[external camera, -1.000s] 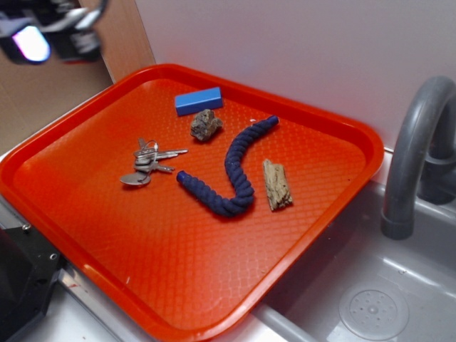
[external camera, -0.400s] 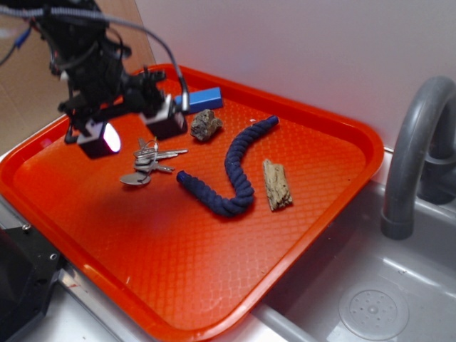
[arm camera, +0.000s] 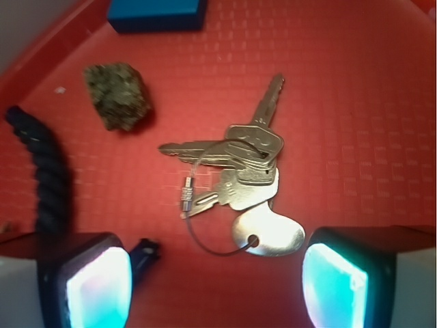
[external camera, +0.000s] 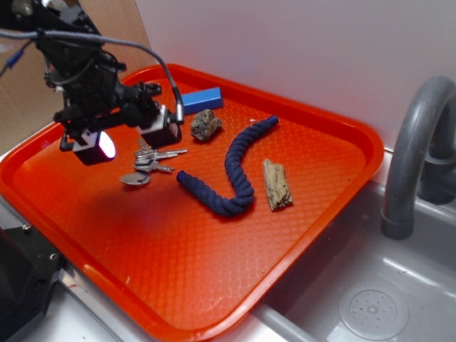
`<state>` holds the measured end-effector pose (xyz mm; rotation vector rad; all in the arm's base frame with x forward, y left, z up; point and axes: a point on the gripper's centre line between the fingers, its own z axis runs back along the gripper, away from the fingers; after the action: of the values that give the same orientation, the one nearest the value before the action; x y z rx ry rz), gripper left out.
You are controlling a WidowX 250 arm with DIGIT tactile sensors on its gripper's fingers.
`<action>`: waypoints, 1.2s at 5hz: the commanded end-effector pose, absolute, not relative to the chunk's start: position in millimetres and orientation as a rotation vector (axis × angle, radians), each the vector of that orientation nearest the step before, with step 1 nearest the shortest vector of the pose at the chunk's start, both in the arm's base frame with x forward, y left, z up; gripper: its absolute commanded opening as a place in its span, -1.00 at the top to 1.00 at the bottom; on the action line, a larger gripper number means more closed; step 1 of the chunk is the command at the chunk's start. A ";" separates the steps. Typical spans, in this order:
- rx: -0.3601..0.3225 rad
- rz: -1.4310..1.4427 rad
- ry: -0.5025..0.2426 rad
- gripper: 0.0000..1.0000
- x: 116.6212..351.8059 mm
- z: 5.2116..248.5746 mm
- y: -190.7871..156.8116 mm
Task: Grab the silver keys.
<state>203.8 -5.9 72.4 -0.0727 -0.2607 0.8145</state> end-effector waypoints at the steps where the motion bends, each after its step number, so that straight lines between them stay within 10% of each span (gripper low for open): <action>1: -0.066 0.834 -0.256 -1.00 219.4 56.6 10.8; 3: -0.071 0.843 -0.230 -1.00 242.7 41.1 11.8; 4: -0.064 0.841 -0.240 0.57 249.5 44.1 9.4; 5: -0.084 0.833 -0.226 1.00 248.4 47.2 10.7; 6: -0.077 0.807 -0.229 1.00 246.8 48.0 10.9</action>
<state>242.2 -1.1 35.9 -0.0576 -0.1885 0.7941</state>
